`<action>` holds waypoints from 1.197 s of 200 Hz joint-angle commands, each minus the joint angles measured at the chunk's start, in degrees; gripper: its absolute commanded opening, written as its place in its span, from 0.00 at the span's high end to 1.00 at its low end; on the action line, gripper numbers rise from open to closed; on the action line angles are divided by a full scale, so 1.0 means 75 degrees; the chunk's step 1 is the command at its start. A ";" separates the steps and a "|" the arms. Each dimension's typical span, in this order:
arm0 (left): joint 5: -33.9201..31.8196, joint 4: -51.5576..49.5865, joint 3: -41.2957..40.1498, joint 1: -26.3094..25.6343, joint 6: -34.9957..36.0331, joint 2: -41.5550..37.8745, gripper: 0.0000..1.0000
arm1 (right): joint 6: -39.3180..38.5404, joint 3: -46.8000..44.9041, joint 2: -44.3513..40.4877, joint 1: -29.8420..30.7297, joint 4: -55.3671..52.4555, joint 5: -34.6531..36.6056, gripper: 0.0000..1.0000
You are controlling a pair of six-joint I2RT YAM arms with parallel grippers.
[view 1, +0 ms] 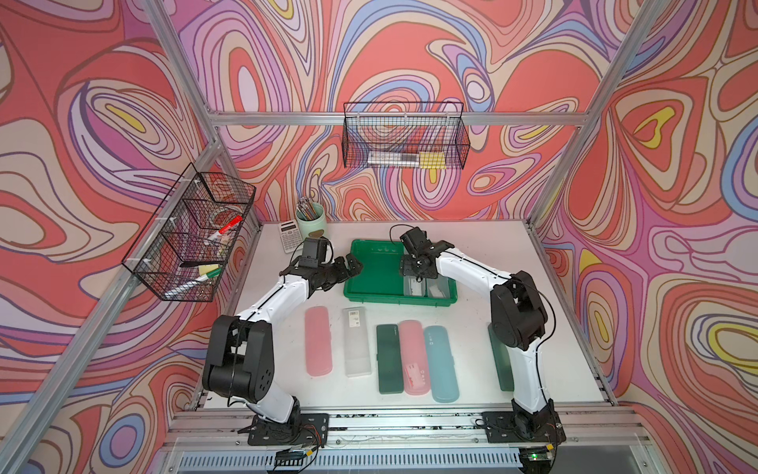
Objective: Put the pencil case into the storage box
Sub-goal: Place the pencil case at the storage box.
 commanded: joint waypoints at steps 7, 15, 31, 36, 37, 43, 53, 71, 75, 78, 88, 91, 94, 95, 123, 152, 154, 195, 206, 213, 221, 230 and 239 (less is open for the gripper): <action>0.0418 0.0141 -0.0093 0.0300 -0.0022 0.0043 0.01 | -0.0270 0.0636 0.0423 0.0084 -0.0229 0.0122 0.19; 0.0528 0.0068 -0.0057 0.0300 0.0068 0.0097 0.01 | -0.0275 0.0718 0.0559 0.0086 -0.0209 0.0065 0.21; 0.0613 0.0000 -0.0103 0.0300 0.0108 0.0124 0.01 | -0.0344 0.0925 0.0856 0.0086 -0.0170 -0.0090 0.27; 0.0625 0.0011 -0.0148 0.0300 0.0105 0.0104 0.01 | -0.0352 0.0981 0.0935 0.0086 -0.0171 -0.0103 0.28; 0.0629 0.0017 -0.0153 0.0300 0.0100 0.0102 0.01 | -0.0360 0.0996 0.0949 0.0086 -0.0171 -0.0102 0.28; 0.0624 0.0033 -0.0206 0.0299 0.0105 0.0082 0.01 | -0.0357 0.1044 0.1029 0.0086 -0.0160 -0.0118 0.28; 0.0633 0.0040 -0.0272 0.0300 0.0101 0.0055 0.01 | -0.0369 0.1079 0.1135 0.0086 -0.0146 -0.0104 0.28; 0.0654 -0.0032 -0.0310 0.0300 0.0138 0.0019 0.01 | -0.0317 0.1054 0.1211 0.0106 -0.0232 0.0055 0.23; 0.0667 -0.0041 -0.0316 0.0300 0.0142 0.0019 0.01 | -0.0297 0.1025 0.1190 0.0109 -0.0256 0.0118 0.23; 0.0674 -0.0047 -0.0321 0.0300 0.0145 0.0008 0.01 | -0.0286 0.0983 0.1176 0.0119 -0.0269 0.0162 0.22; 0.0689 -0.0047 -0.0344 0.0300 0.0145 -0.0005 0.01 | -0.0281 0.0799 0.1081 0.0131 -0.0267 0.0297 0.22; 0.0691 -0.0047 -0.0354 0.0294 0.0142 -0.0014 0.01 | -0.0276 0.0734 0.1047 0.0132 -0.0265 0.0325 0.22; 0.0688 -0.0047 -0.0360 0.0299 0.0142 -0.0016 0.01 | -0.0269 0.0651 0.1018 0.0133 -0.0258 0.0361 0.22; 0.0690 -0.0047 -0.0359 0.0300 0.0142 -0.0016 0.01 | -0.0266 0.0626 0.0996 0.0133 -0.0255 0.0376 0.22; 0.0699 -0.0036 -0.0392 0.0300 0.0130 -0.0017 0.01 | -0.0250 -0.0022 0.0605 0.0127 -0.0237 0.0656 0.22; 0.0718 -0.0024 -0.0398 0.0299 0.0096 -0.0034 0.01 | -0.0261 -0.0608 -0.0087 0.0133 0.0145 0.0586 0.18; 0.0718 -0.0015 -0.0403 0.0300 0.0095 -0.0039 0.01 | -0.0268 -0.0639 -0.0152 0.0133 0.0187 0.0584 0.18; 0.0726 0.0046 -0.0507 0.0294 0.0025 -0.0189 0.01 | -0.0096 -0.1482 -0.0985 0.0132 0.0565 0.0242 0.10; 0.0702 0.0070 -0.0555 0.0299 0.0025 -0.0215 0.01 | -0.0045 -0.1772 -0.1008 0.0131 0.0755 -0.0051 0.10; 0.0698 0.0070 -0.0567 0.0300 0.0033 -0.0227 0.01 | 0.0002 -0.1883 -0.0978 0.0133 0.0822 -0.0183 0.10; 0.0715 0.0049 -0.0562 0.0300 0.0047 -0.0211 0.01 | 0.0044 -0.1946 -0.0899 0.0138 0.0846 -0.0271 0.10; 0.0715 0.0038 -0.0567 0.0296 0.0048 -0.0216 0.01 | 0.0081 -0.1977 -0.0818 0.0173 0.0871 -0.0281 0.10; 0.0744 0.0044 -0.0577 0.0297 0.0048 -0.0226 0.01 | 0.0094 -0.2009 -0.0741 0.0211 0.0946 -0.0243 0.10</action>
